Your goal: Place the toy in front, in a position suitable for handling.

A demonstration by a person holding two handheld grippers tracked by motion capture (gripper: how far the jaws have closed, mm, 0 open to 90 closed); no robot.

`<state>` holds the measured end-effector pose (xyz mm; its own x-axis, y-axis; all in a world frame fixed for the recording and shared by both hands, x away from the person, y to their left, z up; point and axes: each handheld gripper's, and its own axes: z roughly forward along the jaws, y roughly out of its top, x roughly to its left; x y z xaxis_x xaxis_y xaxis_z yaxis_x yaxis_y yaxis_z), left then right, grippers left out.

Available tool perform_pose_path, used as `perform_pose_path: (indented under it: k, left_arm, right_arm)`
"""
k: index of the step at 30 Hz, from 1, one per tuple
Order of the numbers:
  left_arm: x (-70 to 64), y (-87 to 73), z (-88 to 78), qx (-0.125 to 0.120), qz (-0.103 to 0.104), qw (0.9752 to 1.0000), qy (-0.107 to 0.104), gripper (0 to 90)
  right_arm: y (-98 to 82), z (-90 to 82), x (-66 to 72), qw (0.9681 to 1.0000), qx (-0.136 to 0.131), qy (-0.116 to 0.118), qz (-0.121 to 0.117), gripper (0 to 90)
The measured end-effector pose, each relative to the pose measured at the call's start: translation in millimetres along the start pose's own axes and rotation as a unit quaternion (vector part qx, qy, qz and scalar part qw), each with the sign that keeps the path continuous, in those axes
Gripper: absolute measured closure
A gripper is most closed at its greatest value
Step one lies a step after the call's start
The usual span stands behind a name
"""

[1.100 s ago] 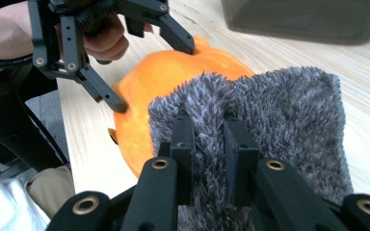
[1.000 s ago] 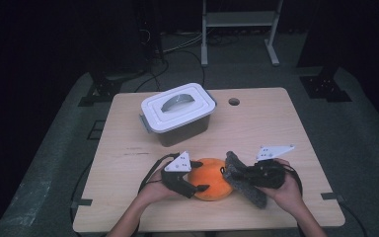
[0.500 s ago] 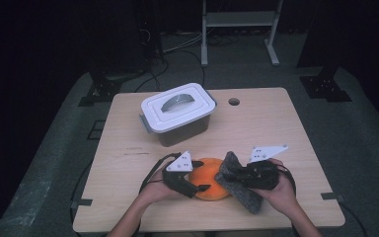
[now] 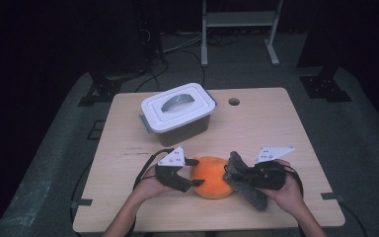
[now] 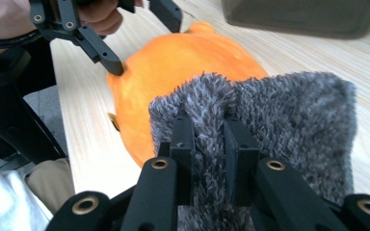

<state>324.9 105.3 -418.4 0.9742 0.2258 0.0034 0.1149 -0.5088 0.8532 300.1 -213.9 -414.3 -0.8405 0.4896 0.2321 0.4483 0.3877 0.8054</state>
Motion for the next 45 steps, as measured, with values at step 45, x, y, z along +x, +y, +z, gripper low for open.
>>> perform_pose_path:
  k: [45]
  left_arm:
    - [0.2,3.3,15.8,-0.024,-0.052,0.9973,0.047,35.7]
  right_arm:
    - [6.2,11.4,27.3,0.9959,0.032,0.001,-0.085,75.6]
